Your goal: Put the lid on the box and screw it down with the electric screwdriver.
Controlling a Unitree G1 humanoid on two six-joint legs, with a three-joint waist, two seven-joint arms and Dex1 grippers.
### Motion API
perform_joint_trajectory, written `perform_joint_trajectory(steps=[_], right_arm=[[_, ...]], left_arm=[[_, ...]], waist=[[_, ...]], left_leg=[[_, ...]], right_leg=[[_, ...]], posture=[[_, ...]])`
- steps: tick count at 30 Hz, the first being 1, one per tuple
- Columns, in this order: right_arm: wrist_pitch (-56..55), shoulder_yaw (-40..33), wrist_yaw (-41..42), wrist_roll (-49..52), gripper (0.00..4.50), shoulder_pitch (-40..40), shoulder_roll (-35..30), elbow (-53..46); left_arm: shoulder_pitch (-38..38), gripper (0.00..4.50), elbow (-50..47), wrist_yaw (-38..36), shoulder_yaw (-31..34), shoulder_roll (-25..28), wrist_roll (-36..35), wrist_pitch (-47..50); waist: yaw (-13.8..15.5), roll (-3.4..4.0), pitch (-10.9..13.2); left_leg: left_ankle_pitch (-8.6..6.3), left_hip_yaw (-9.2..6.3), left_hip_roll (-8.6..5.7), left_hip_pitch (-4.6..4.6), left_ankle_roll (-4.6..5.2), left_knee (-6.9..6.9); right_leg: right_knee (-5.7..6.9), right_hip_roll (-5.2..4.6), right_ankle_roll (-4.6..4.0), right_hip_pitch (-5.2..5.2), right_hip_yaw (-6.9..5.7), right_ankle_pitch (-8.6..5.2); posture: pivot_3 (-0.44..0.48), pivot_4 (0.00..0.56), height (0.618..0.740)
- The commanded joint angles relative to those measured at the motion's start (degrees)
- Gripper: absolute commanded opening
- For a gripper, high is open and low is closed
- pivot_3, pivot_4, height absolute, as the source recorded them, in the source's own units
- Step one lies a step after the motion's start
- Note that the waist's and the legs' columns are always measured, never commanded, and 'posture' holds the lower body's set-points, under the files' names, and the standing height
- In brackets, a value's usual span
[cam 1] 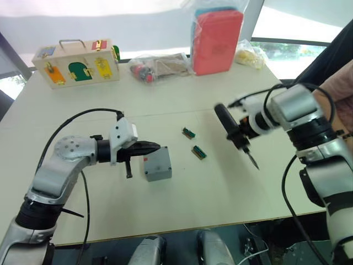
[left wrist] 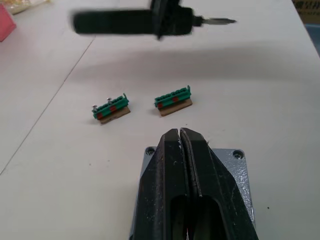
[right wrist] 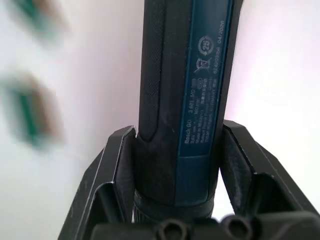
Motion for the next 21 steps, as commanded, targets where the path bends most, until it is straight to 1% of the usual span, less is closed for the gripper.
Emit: perform_joint_trajectory(steps=[1,3,5,7,8,10,12,13,15,21], right_arm=[[-13.6,-17.2,-6.0,6.2,1.90,1.9,9.9,-13.5],[-19.1,-21.8,-9.7,7.7,1.90,4.1,15.4,-17.1],[-24.9,-23.6,-11.5,8.5,1.90,6.8,19.6,-19.8],[-31.8,-22.3,-12.1,8.0,1.90,9.7,22.7,-22.0],[-39.0,-21.0,-9.5,8.2,1.90,13.4,25.0,-24.2],[-46.4,-19.9,-8.3,9.3,1.90,18.6,28.9,-26.8],[-52.4,-15.6,-6.7,6.8,1.90,22.8,30.1,-27.9],[-54.9,-13.7,-5.9,5.6,1.90,24.2,30.2,-28.1],[-58.4,-10.7,-6.5,3.9,1.90,27.0,31.5,-27.9],[-63.9,-6.0,-8.1,0.9,1.90,31.8,33.2,-26.5]], left_arm=[[-0.9,0.00,0.4,-1.3,2.3,2.1,-0.6,0.1],[-1.2,0.00,0.9,-1.8,2.2,2.6,-0.5,0.1],[-1.6,0.00,1.5,-2.3,2.2,3.1,-0.4,0.1],[-1.8,0.00,2.4,-3.4,2.6,3.8,-0.5,-0.1],[-1.8,0.00,2.4,-3.6,1.9,3.8,-0.3,0.1],[-1.5,0.00,2.2,-3.6,1.0,3.6,0.0,0.7],[-0.5,0.00,2.0,-3.5,0.8,3.5,0.1,0.9],[-0.2,0.00,1.9,-3.4,0.9,3.5,0.0,1.0],[0.5,0.00,3.0,-3.2,0.2,3.1,1.1,0.3],[1.2,0.00,6.0,-2.4,-2.6,1.1,4.2,-1.1]], waist=[[-0.1,-0.01,0.0],[0.1,-0.02,0.0],[0.6,-0.03,0.0],[0.8,-0.03,0.0],[0.8,-0.04,0.0],[0.7,-0.12,-0.1],[0.1,-0.06,0.0],[0.0,-0.05,0.0],[-0.3,-0.04,0.0],[-1.1,-0.04,0.0]], left_leg=[[0.01,-0.02,0.05,0.00,-0.02,-0.03],[0.05,-0.06,0.07,0.01,-0.08,-0.04],[0.06,-0.08,0.01,-0.01,-0.09,0.03],[0.02,-0.24,-0.10,-0.07,-0.02,0.45],[-0.01,-0.22,-0.16,-0.09,0.03,0.55],[-0.07,-0.23,-0.25,-0.08,0.12,0.67],[-0.09,-0.07,-0.26,-0.09,0.17,0.65],[-0.09,-0.07,-0.23,-0.08,0.17,0.68],[-0.09,-0.04,-0.19,-0.08,0.16,0.64],[-0.04,-0.07,-0.12,-0.03,0.07,0.57]], right_leg=[[0.03,0.03,0.00,-0.02,0.00,0.00],[0.07,0.04,0.00,-0.02,-0.03,0.00],[0.13,0.02,0.00,0.00,-0.05,0.00],[0.16,0.02,0.00,0.21,-0.18,0.00],[0.20,0.00,0.00,0.23,-0.17,0.00],[0.22,-0.04,0.00,0.30,-0.15,0.00],[0.34,-0.04,0.01,0.21,-0.02,0.01],[0.58,-0.04,0.02,0.15,-0.04,0.00],[0.62,-0.01,0.02,0.05,-0.04,0.00],[0.64,0.05,0.01,-0.01,-0.04,-0.02]], posture=[[0.000,0.150,0.740],[0.000,0.150,0.740],[0.000,0.150,0.740],[0.000,0.150,0.740],[0.000,0.150,0.740],[0.000,0.150,0.740],[0.000,0.150,0.740],[0.000,0.150,0.740],[0.000,0.150,0.740],[0.000,0.150,0.740]])
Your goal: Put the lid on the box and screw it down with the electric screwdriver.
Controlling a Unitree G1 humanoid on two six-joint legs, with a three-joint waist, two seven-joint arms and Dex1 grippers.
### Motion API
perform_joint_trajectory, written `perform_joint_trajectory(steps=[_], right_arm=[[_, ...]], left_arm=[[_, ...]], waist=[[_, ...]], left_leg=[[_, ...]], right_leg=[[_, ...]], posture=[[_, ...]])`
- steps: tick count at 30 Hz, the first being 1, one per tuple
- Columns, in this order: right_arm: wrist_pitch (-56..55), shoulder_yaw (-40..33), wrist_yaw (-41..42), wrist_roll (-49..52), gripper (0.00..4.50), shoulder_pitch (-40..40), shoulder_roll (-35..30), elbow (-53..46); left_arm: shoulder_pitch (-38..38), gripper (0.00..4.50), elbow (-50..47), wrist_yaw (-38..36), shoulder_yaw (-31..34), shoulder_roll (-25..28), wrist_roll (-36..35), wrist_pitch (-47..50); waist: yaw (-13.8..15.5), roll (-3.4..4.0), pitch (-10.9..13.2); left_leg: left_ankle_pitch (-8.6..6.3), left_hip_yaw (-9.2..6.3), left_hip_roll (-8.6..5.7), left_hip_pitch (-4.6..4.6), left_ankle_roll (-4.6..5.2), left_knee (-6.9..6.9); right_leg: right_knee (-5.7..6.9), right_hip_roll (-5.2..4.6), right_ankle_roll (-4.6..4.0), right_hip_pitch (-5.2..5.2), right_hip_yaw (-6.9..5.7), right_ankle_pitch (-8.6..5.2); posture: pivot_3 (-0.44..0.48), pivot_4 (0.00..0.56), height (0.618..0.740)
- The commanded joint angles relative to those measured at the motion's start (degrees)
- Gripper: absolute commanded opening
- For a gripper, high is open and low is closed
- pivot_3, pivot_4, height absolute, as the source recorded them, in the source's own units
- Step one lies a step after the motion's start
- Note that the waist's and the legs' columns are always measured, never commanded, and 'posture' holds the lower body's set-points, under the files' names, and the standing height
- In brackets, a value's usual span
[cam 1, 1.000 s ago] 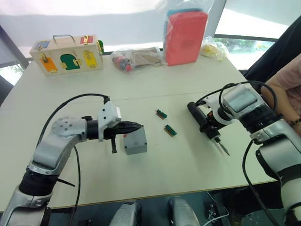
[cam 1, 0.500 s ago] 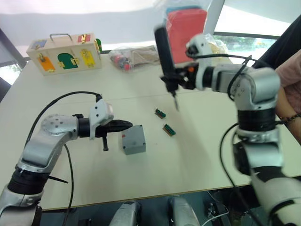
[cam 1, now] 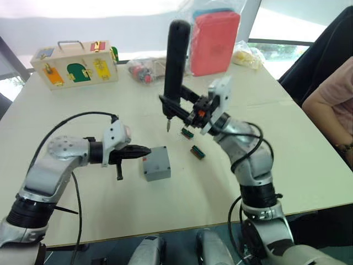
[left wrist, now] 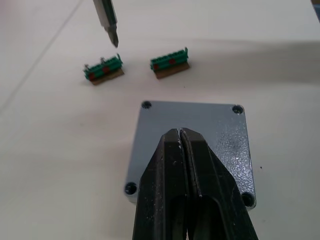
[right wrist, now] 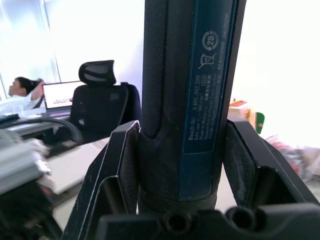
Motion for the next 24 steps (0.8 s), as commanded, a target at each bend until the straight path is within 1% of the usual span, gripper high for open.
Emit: perform_joint_trajectory(steps=[1,4,9,24], right_arm=[[-4.2,1.3,-0.8,-1.1,1.90,0.3,0.7,-2.1],[-5.2,2.6,-0.8,-2.0,1.90,1.9,0.1,-2.0],[-6.0,3.4,-1.0,-2.7,1.90,3.3,-0.2,-1.6],[-9.8,4.4,-1.3,-4.6,1.90,3.9,0.1,2.6]], left_arm=[[-0.4,0.00,1.1,0.8,-1.4,-1.1,1.8,-1.4],[-0.5,0.00,3.2,1.0,-2.9,-2.2,4.0,-3.8],[-0.7,0.00,5.1,0.9,-3.2,-3.4,4.7,-4.7],[-0.8,0.00,5.5,0.9,-3.4,-4.0,4.9,-4.9]], waist=[[0.1,0.00,0.0],[0.3,-0.01,0.0],[0.3,-0.01,0.0],[0.4,-0.01,0.0]], left_leg=[[0.00,0.00,0.00,0.00,0.00,0.01],[0.00,-0.02,-0.03,0.00,0.00,0.02],[0.00,-0.02,-0.04,0.01,0.00,0.03],[-0.01,-0.02,-0.03,0.26,0.01,0.01]], right_leg=[[0.00,0.00,0.00,0.00,0.00,0.00],[0.00,-0.01,0.00,0.02,0.00,0.00],[-0.01,-0.02,0.00,0.03,0.00,0.00],[-0.02,-0.02,0.00,0.25,0.00,0.00]], posture=[[0.000,0.150,0.740],[0.000,0.150,0.740],[0.000,0.150,0.740],[0.000,0.150,0.740]])
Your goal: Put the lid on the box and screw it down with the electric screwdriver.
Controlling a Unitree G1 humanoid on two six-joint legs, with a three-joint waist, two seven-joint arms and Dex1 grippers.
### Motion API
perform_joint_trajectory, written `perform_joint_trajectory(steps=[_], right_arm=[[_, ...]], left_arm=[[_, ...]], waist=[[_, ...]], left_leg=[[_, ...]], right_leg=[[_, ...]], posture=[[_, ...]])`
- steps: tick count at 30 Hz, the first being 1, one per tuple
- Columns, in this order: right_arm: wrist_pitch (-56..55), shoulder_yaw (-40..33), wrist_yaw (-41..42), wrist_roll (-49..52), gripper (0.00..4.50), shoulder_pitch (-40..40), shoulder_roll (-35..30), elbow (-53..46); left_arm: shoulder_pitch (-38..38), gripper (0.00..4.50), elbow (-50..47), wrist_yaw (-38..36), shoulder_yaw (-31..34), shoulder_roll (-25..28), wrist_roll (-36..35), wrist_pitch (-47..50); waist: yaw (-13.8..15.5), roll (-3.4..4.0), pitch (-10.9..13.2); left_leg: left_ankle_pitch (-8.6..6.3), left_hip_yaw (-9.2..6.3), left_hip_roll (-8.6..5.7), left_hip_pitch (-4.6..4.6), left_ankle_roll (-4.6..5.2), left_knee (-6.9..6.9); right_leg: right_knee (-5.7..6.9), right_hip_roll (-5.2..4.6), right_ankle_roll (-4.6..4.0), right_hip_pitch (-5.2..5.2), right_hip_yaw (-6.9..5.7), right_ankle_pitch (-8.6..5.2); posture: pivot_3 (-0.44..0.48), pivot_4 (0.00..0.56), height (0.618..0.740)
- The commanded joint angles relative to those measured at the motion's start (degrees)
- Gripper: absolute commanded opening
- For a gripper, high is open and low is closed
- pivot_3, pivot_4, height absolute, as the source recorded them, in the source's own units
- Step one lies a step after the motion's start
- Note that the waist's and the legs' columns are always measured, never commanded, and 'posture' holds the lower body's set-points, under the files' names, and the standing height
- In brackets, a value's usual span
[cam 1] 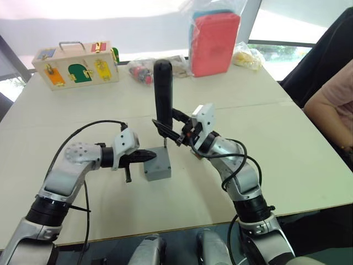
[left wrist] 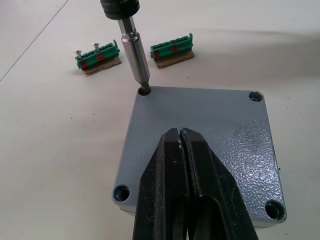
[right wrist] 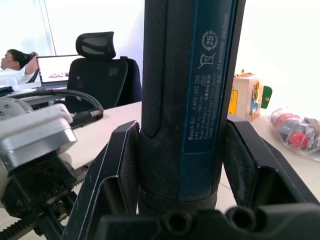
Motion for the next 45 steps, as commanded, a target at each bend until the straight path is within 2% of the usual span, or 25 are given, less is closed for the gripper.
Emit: perform_joint_trajectory(steps=[1,13,24,29,33,45], right_arm=[[-3.0,0.1,0.1,0.1,1.90,-1.1,0.7,-1.1],[-2.1,2.3,1.5,-1.8,1.90,0.1,-1.5,1.6],[1.4,3.2,-2.3,-4.2,1.90,1.9,-2.4,5.1],[1.5,4.3,-3.0,-4.9,1.90,2.8,-2.6,5.6],[2.0,4.6,-3.0,-4.8,1.90,3.7,-2.7,5.7],[3.5,5.1,-3.5,-5.6,1.90,4.8,-3.4,6.0]], left_arm=[[0.5,0.00,0.0,0.1,-0.5,0.2,1.0,0.5],[1.2,0.00,-1.1,0.7,-0.5,0.2,0.8,1.2],[1.5,0.00,-1.6,0.5,-1.3,0.4,1.0,1.7],[1.6,0.00,-1.5,0.6,-1.4,0.4,1.2,1.7],[1.8,0.00,-1.6,0.8,-1.7,0.2,1.4,1.8],[1.9,0.00,-1.1,0.4,-2.2,-0.1,2.4,1.6]], waist=[[0.0,0.00,0.0],[0.0,0.00,0.0],[0.2,0.02,-0.3],[1.0,0.04,-0.4],[1.2,0.05,-0.6],[1.3,0.11,-1.5]], left_leg=[[0.00,0.00,0.00,0.00,0.00,0.00],[0.00,0.00,0.00,0.08,0.00,-0.01],[-0.02,0.01,0.00,0.37,0.02,-0.08],[-0.05,0.01,0.01,0.65,0.07,-0.09],[-0.31,0.00,0.02,1.48,0.49,-0.49],[-0.30,-0.05,0.03,1.57,0.48,-0.83]], right_leg=[[0.00,0.00,0.00,0.00,0.00,0.00],[0.01,0.00,0.00,0.06,0.00,0.00],[-0.03,0.00,0.00,0.34,0.00,-0.01],[-0.10,0.00,0.00,0.64,0.00,-0.02],[-0.60,0.01,0.03,1.29,-0.01,-0.06],[-0.82,0.01,0.04,1.33,-0.02,-0.05]], posture=[[0.000,0.150,0.740],[0.000,0.150,0.740],[0.000,0.150,0.740],[0.000,0.150,0.740],[0.000,0.150,0.740],[0.000,0.150,0.740]])
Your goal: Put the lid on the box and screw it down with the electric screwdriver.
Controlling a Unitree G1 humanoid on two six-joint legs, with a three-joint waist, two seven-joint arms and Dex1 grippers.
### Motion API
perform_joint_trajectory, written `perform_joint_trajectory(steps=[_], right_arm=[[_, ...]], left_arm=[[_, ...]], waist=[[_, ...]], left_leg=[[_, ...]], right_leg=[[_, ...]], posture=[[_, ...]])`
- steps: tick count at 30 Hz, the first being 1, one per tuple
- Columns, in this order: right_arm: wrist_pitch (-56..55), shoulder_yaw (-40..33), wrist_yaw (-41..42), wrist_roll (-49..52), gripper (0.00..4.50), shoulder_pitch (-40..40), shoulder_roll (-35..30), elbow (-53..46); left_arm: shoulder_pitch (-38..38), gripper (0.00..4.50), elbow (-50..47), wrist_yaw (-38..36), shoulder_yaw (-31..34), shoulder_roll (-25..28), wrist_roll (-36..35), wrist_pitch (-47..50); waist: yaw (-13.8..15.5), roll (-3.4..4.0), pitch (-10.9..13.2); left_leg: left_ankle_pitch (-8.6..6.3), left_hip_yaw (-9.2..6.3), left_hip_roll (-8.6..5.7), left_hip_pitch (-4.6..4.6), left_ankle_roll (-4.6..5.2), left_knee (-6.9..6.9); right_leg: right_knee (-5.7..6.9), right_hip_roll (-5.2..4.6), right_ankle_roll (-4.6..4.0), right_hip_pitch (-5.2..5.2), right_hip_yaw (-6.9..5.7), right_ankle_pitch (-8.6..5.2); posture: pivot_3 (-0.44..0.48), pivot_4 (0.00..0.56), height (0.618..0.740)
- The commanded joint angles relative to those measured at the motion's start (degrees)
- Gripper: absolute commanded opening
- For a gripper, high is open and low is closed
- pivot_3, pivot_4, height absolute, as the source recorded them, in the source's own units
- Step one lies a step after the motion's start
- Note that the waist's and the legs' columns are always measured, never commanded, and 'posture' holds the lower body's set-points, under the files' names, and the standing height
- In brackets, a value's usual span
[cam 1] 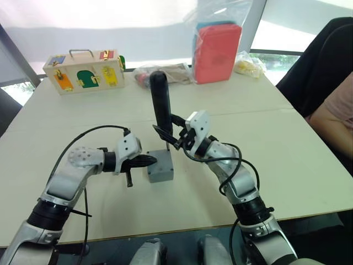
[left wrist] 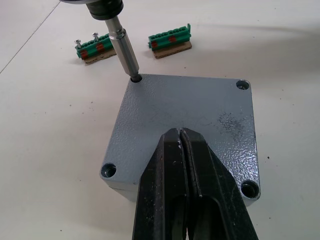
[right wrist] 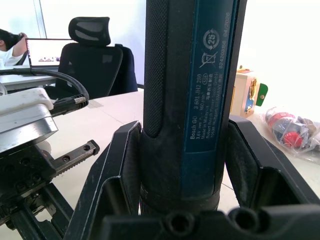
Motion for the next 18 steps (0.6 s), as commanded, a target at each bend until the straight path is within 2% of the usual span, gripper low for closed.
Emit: perform_joint_trajectory(steps=[1,18], right_arm=[[3.8,1.4,0.1,-2.0,1.90,3.0,-1.5,4.0],[-0.3,0.9,1.5,-1.7,1.90,2.4,-2.6,2.9]], left_arm=[[0.2,0.00,0.2,-0.5,-0.8,0.2,0.9,0.0],[0.2,0.00,-0.5,-1.0,-0.8,0.3,1.1,0.1]], waist=[[0.0,0.03,-0.2],[0.0,0.02,-0.2]], left_leg=[[0.00,0.00,0.00,0.00,0.00,-0.02],[0.00,-0.03,0.00,0.05,0.00,-0.07]], right_leg=[[-0.02,0.00,0.00,0.00,0.00,0.00],[-0.08,0.00,0.00,0.06,-0.01,0.00]], posture=[[0.000,0.150,0.740],[0.000,0.150,0.740]])
